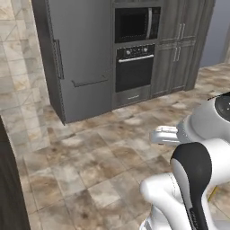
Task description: Move the hot dog bun to the plate on the dining table and place the condiment next to that plate. Then navigate to the fridge and take the sausage and place it on the plate as well.
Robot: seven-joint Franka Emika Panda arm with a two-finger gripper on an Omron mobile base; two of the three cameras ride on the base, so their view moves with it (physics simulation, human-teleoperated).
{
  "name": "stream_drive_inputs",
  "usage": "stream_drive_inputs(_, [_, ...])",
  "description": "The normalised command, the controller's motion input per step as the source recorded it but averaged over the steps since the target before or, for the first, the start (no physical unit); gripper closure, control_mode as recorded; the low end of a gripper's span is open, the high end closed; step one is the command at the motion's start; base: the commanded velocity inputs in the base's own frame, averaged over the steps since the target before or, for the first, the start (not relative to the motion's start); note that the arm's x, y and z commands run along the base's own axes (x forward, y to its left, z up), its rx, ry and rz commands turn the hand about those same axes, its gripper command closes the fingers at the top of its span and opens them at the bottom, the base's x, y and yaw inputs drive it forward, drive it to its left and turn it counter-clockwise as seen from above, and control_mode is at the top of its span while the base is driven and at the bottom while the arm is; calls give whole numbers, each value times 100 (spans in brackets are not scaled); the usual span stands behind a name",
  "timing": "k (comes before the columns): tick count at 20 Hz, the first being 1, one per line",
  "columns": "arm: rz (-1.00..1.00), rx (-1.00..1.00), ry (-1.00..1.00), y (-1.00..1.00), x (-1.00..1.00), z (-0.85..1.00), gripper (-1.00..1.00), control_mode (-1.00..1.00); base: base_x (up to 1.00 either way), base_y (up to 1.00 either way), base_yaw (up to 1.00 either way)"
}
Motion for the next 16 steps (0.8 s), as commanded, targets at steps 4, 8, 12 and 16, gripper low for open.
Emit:
stream_drive_inputs(4, [0, 0, 0, 0, 0, 0, -100, 100, 100, 12, 10])
stream_drive_inputs(8, [0, 0, 0, 0, 0, 0, -100, 100, 98, 3, 12])
stream_drive_inputs(12, [0, 0, 0, 0, 0, 0, -100, 100, 87, 0, 1])
stream_drive_inputs(16, [0, 0, 0, 0, 0, 0, -100, 100, 87, 1, 0])
